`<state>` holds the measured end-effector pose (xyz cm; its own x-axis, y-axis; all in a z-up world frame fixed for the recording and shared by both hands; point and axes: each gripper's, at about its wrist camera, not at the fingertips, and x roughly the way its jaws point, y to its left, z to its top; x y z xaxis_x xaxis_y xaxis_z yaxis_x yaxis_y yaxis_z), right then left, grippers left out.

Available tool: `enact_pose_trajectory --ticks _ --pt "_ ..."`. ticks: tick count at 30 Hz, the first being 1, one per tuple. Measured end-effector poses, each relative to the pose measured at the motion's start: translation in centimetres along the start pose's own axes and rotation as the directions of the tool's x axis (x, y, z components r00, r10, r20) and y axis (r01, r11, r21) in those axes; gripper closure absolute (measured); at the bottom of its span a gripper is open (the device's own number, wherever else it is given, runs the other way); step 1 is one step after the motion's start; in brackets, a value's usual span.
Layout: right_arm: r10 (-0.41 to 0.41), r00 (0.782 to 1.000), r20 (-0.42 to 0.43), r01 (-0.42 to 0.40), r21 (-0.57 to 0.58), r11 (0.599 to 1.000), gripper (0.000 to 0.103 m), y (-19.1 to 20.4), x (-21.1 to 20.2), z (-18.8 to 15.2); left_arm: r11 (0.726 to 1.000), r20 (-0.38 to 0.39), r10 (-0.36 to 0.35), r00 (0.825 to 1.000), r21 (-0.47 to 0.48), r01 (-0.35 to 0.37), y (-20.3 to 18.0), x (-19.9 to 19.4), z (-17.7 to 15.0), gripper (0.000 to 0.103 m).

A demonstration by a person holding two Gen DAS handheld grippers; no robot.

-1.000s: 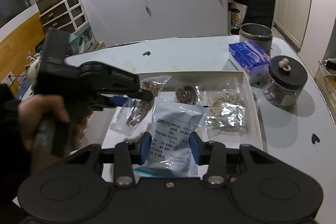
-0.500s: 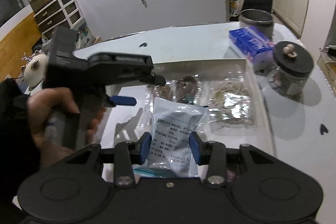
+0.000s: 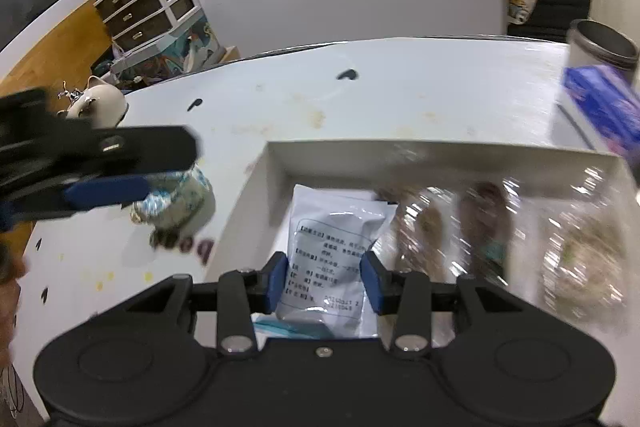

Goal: Organize soft objects
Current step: 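Lower both items into the white box and open both tools, then withdraw both tools from the box toward the black hair tie and floral pouch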

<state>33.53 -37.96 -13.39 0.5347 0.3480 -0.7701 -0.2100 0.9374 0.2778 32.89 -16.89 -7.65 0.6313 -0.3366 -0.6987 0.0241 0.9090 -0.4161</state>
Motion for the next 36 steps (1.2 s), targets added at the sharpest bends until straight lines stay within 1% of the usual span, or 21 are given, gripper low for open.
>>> enact_pose_trajectory --ticks 1,2,4,6,8,14,21,27,31,36 --pt "0.007 1.000 0.007 -0.007 0.005 1.000 0.053 0.2 0.6 0.3 1.000 0.001 0.006 1.000 0.000 -0.006 0.3 -0.1 0.1 0.018" --pt "0.010 1.000 0.019 -0.010 0.020 1.000 0.043 0.3 1.1 0.5 1.000 0.001 0.010 1.000 0.000 -0.010 0.5 -0.3 0.2 0.018" --pt "-0.009 0.999 0.044 0.006 0.054 0.999 0.027 0.4 1.5 0.7 1.000 0.001 0.015 1.000 0.004 -0.015 0.9 -0.5 0.3 0.017" --pt "-0.047 0.997 0.058 0.043 0.055 0.998 0.026 0.6 1.0 0.7 1.000 -0.004 0.020 1.000 0.008 -0.020 1.0 -0.5 0.3 0.017" --pt "-0.063 0.997 0.052 0.061 0.040 0.997 0.026 0.7 0.3 0.4 1.000 -0.008 0.017 1.000 0.015 -0.017 1.2 -0.7 0.2 0.016" --pt "-0.108 0.993 0.049 0.105 0.050 0.993 0.026 -0.3 -3.0 -1.3 0.998 -0.017 0.022 1.000 0.067 -0.021 0.6 -1.5 -0.9 0.015" --pt "-0.133 0.985 0.108 0.125 0.077 0.989 0.025 -0.8 -7.9 -3.0 0.994 -0.020 0.037 0.999 0.104 -0.034 -0.5 -2.9 -2.4 0.010" --pt "-0.135 0.977 0.166 0.122 0.084 0.989 0.024 -1.1 -11.5 -3.6 0.989 0.008 0.054 0.998 0.138 -0.055 -1.7 -4.7 -3.7 0.004" --pt "-0.142 0.971 0.192 0.129 0.077 0.989 0.022 -1.4 -13.4 -4.1 0.985 0.033 0.072 0.997 0.155 -0.077 -2.5 -5.9 -4.6 0.000" --pt "-0.152 0.967 0.205 0.144 0.054 0.988 0.017 -1.8 -14.9 -5.1 0.982 0.052 0.085 0.995 0.167 -0.093 -3.2 -6.9 -5.8 0.000"
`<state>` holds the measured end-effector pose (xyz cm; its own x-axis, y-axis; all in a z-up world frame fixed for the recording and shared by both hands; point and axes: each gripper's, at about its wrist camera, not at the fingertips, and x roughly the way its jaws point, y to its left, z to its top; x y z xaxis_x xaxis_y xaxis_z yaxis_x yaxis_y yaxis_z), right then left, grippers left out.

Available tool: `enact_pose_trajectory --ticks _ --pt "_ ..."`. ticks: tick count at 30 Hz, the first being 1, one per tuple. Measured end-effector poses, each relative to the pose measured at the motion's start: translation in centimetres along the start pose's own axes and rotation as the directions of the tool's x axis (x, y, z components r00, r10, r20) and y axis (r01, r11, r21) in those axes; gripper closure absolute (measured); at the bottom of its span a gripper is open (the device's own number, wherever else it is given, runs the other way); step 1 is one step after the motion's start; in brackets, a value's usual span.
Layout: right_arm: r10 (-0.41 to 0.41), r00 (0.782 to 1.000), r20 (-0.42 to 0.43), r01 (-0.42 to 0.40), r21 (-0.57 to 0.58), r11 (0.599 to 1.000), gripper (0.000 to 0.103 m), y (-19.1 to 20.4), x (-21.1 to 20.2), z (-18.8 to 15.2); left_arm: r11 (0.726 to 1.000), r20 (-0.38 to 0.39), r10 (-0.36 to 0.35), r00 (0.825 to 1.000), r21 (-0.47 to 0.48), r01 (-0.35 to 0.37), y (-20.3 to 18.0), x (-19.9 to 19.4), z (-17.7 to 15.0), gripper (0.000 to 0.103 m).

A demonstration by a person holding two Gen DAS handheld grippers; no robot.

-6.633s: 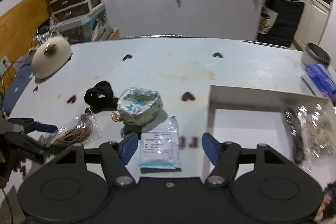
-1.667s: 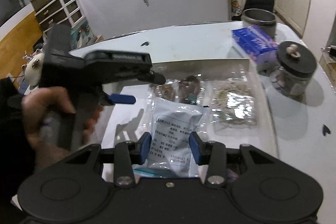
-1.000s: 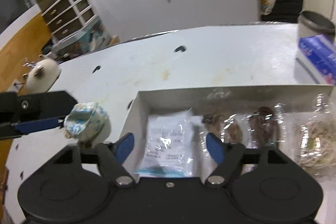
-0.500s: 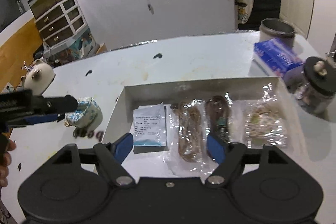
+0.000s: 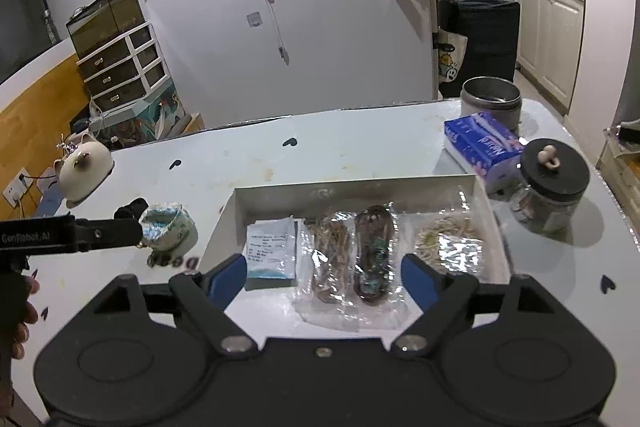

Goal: Organize soft objects
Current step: 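Withdraw both tools from the box toward the black hair tie and floral pouch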

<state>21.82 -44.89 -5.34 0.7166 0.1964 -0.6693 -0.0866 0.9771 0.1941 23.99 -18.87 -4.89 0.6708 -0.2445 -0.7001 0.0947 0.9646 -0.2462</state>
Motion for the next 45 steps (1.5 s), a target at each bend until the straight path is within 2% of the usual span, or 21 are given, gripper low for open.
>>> enact_pose_trajectory --ticks 3,4,5,12,20,30,37,45 --pt "-0.014 1.000 0.005 0.014 -0.007 1.000 0.007 -0.5 -0.8 -0.4 1.000 0.028 -0.008 1.000 0.016 0.007 -0.5 -0.6 -1.0 0.000" --pt "-0.025 1.000 0.011 0.025 -0.008 1.000 0.001 -0.6 -1.0 -0.5 1.000 0.036 -0.005 0.999 0.020 0.005 -0.8 -0.7 -1.2 0.000" --pt "-0.036 0.999 0.020 0.037 -0.009 0.999 0.000 -0.8 -1.3 -0.7 1.000 0.040 0.002 0.999 0.025 -0.003 -1.0 -0.9 -1.5 0.000" --pt "-0.049 0.996 0.075 0.051 -0.035 0.998 0.000 -1.8 -3.0 -1.8 0.999 0.075 0.008 0.997 0.037 -0.011 -1.9 -1.6 -3.1 0.000" --pt "-0.066 0.994 0.084 0.070 -0.047 0.996 0.000 -1.6 -3.5 -2.3 0.997 0.094 -0.002 0.996 0.079 -0.006 -1.7 -2.4 -3.7 0.000" --pt "-0.084 0.992 0.095 0.085 -0.014 0.996 0.000 2.5 -3.2 -2.7 0.994 0.096 -0.009 0.995 0.109 -0.001 3.3 -3.4 -1.9 0.000" --pt "-0.110 0.989 0.100 0.109 0.018 0.994 0.000 7.1 -1.8 -2.9 0.990 0.097 -0.016 0.995 0.143 0.002 8.3 -3.8 -0.5 0.000" --pt "-0.096 0.988 0.125 0.090 0.047 0.995 0.000 12.6 0.4 -3.0 0.981 0.106 -0.031 0.994 0.191 0.011 14.0 -3.4 1.5 0.000"
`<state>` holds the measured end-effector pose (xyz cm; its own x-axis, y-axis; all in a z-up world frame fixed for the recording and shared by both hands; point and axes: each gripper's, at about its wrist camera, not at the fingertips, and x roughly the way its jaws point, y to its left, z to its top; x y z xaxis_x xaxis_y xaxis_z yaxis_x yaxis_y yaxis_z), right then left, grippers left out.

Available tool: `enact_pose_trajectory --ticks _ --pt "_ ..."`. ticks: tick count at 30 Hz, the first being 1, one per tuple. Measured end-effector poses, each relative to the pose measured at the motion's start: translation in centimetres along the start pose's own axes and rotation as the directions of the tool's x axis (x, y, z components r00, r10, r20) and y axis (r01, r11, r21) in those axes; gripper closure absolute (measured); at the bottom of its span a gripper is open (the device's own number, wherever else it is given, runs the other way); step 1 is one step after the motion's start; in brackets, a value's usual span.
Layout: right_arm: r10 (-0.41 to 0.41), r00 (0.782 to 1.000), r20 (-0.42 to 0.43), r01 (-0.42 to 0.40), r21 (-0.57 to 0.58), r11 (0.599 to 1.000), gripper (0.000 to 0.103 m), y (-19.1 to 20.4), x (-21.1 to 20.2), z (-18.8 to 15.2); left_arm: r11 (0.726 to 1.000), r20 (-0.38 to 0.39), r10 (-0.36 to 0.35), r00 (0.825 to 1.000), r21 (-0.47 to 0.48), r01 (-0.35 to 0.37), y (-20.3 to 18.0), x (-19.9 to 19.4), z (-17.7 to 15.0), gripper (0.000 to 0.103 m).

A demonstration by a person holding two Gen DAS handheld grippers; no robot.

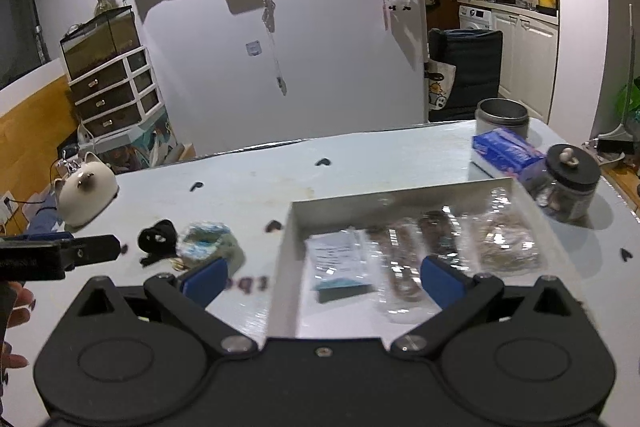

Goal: Organize soft objects
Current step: 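Withdraw both tools from the box toward the black hair tie and floral pouch, then grasp the black hair tie with the left tool while the right grasps the blue-white floral pouch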

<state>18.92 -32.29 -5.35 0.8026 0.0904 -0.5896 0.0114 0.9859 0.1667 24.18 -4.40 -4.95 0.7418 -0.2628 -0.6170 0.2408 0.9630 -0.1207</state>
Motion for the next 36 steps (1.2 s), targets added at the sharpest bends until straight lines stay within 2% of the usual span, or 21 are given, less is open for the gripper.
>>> enact_pose_trajectory --ticks 6,10,14,17,20,23,26,32,36 --pt "0.006 1.000 0.004 -0.006 0.003 1.000 0.000 3.6 1.6 0.1 0.999 -0.001 -0.029 1.000 0.036 0.029 4.4 2.0 1.0 0.000" --pt "0.010 1.000 -0.005 -0.010 -0.016 1.000 0.000 5.6 2.9 0.4 0.992 -0.025 -0.110 0.994 0.060 0.112 7.6 4.4 1.8 0.000" --pt "0.029 0.999 -0.014 -0.029 -0.038 0.999 0.000 7.4 4.6 0.8 0.981 -0.070 -0.157 0.985 0.101 0.164 10.3 7.8 2.4 0.003" --pt "0.042 0.999 -0.027 -0.043 -0.042 0.998 0.000 8.3 5.8 1.1 0.966 -0.119 -0.228 0.966 0.096 0.240 12.3 10.5 2.9 0.009" --pt "0.047 0.997 -0.059 -0.050 -0.045 0.998 0.000 9.0 7.2 1.4 0.955 -0.160 -0.272 0.949 0.075 0.286 14.0 13.2 3.5 0.012" --pt "0.037 0.995 -0.097 -0.044 -0.064 0.997 0.000 9.8 8.8 1.7 0.946 -0.189 -0.306 0.933 0.051 0.321 15.6 15.6 3.9 0.013" --pt "0.042 0.992 -0.116 -0.052 -0.085 0.995 0.000 10.7 10.3 2.1 0.930 -0.202 -0.342 0.918 0.068 0.362 16.5 17.7 4.0 0.013" --pt "0.106 0.980 -0.171 -0.122 -0.085 0.989 0.000 12.7 14.1 3.0 0.923 -0.292 -0.344 0.892 0.069 0.378 17.4 21.2 3.4 0.013" --pt "0.145 0.962 -0.230 -0.151 -0.006 0.989 0.000 13.2 17.1 3.3 0.909 -0.306 -0.386 0.870 0.032 0.415 17.9 22.3 2.9 0.013"
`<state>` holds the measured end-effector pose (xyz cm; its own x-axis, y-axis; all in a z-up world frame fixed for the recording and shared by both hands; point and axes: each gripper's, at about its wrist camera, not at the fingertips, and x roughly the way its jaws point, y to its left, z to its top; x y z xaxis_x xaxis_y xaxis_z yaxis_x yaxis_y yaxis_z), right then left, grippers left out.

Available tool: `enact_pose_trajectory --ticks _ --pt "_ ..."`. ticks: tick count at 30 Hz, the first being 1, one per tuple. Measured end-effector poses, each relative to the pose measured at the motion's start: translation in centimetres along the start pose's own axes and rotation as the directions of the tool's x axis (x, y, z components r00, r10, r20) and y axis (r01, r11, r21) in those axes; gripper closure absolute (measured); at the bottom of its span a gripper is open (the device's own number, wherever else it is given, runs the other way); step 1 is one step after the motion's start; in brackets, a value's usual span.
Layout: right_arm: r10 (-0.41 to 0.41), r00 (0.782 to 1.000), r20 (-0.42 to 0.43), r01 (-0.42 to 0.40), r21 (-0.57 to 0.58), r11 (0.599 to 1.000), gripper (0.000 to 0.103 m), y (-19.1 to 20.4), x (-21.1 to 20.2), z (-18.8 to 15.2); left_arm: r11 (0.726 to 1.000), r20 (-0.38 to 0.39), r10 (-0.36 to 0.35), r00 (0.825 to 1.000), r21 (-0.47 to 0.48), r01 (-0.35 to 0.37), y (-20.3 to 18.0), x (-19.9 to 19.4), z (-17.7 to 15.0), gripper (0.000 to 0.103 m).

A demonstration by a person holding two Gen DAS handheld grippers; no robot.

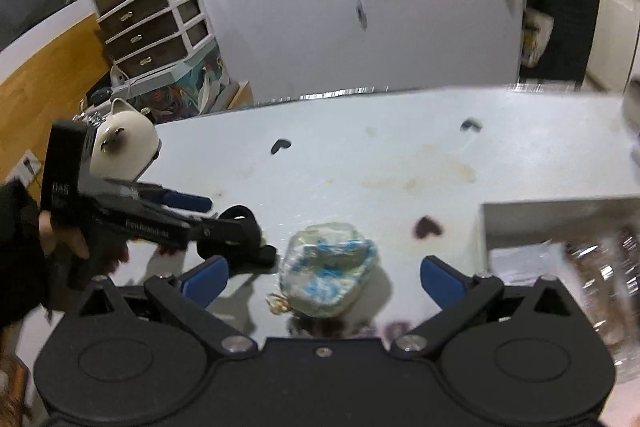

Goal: Organize soft objects
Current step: 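Grasp the black hair tie with the left tool while the right grasps the blue-white floral pouch, then carry the hair tie and floral pouch over the white box with both tools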

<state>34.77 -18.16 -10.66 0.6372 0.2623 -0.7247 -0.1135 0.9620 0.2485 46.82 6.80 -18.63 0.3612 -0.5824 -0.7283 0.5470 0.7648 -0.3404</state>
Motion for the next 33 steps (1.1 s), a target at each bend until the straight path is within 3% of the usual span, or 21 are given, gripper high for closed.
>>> enact_pose_trajectory --ticks 3,5,10,15,17,20,33 --pt "0.027 0.999 -0.038 -0.024 0.072 0.997 0.000 -0.3 2.2 0.5 0.999 0.010 -0.028 1.000 -0.022 0.028 0.1 0.2 0.1 0.018" --pt "0.013 0.998 -0.054 -0.008 0.087 0.996 0.001 -0.3 3.6 0.8 0.997 -0.005 -0.068 0.998 -0.033 0.068 -0.2 0.2 0.1 0.031" --pt "0.003 0.995 -0.097 0.010 0.127 0.992 0.010 -0.7 6.0 0.8 0.995 -0.026 -0.096 0.995 -0.011 0.096 -1.9 0.1 -1.0 0.043" --pt "-0.006 0.987 -0.159 0.034 0.178 0.983 0.025 -1.3 7.3 0.2 0.997 -0.022 -0.072 0.997 0.007 0.072 -3.4 -0.5 -2.0 0.056" --pt "0.001 0.983 -0.181 0.035 0.196 0.980 0.041 -1.5 7.6 0.0 0.999 -0.029 -0.050 0.998 0.005 0.051 -4.0 -0.8 -2.4 0.064" --pt "0.008 0.980 -0.199 0.034 0.204 0.978 0.048 -1.5 7.5 -0.1 1.000 -0.020 -0.017 1.000 -0.003 0.016 -4.7 -1.5 -3.0 0.073" --pt "0.034 0.989 -0.144 -0.019 0.102 0.995 0.062 -0.5 2.2 -1.8 0.977 0.093 0.119 0.989 -0.186 -0.100 -9.0 -6.6 -6.0 0.079"
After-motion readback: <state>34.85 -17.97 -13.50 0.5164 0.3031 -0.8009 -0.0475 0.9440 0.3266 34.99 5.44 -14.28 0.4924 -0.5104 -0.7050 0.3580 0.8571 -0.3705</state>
